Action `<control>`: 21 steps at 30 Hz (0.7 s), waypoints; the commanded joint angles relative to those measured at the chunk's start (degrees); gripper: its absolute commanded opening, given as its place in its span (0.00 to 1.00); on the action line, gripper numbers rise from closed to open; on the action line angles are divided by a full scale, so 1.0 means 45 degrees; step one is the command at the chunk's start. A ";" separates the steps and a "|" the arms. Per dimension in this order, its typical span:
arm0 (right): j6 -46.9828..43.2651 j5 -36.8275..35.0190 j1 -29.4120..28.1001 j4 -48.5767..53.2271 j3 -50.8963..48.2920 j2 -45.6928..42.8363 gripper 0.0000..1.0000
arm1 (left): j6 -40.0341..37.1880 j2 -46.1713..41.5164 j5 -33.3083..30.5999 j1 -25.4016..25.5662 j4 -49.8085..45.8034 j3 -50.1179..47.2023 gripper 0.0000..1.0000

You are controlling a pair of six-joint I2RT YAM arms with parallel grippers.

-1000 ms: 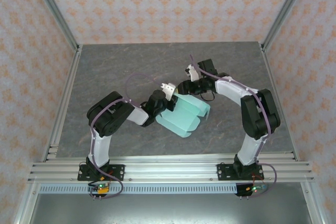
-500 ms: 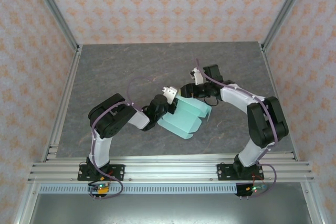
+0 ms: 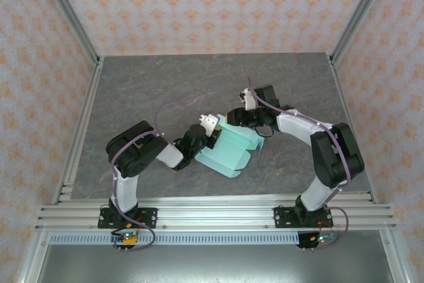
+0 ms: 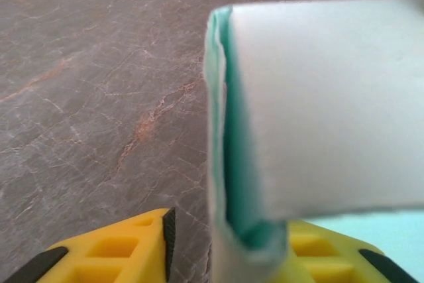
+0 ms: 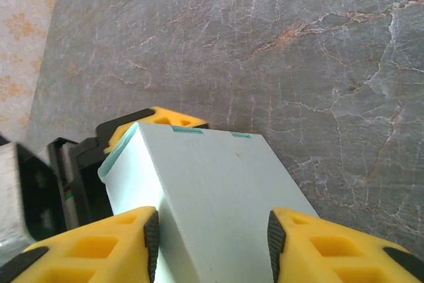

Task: Fold the paper box

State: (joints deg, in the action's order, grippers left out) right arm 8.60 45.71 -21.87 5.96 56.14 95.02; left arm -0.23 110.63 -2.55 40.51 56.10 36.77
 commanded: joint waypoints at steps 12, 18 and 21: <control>0.1065 -0.0351 -0.0356 -0.2236 -0.1630 -0.1116 0.58 | 0.0045 -0.0402 -0.1778 0.0113 0.0514 0.0148 0.00; -0.1818 -0.0436 0.0402 -0.2769 -0.2449 -0.3908 0.65 | 0.1410 -0.1105 -0.0835 -0.0808 0.0042 -0.0458 0.00; -0.3273 -0.1107 0.0729 -0.3159 -0.3169 -0.5328 0.69 | 0.1773 -0.1719 -0.0416 -0.1316 -0.0740 -0.0611 0.00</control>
State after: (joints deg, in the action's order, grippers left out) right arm 2.63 43.33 -19.53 -4.27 43.75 75.50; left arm 4.40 106.52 -4.86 36.40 54.94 34.74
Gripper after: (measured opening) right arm 0.683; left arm 0.053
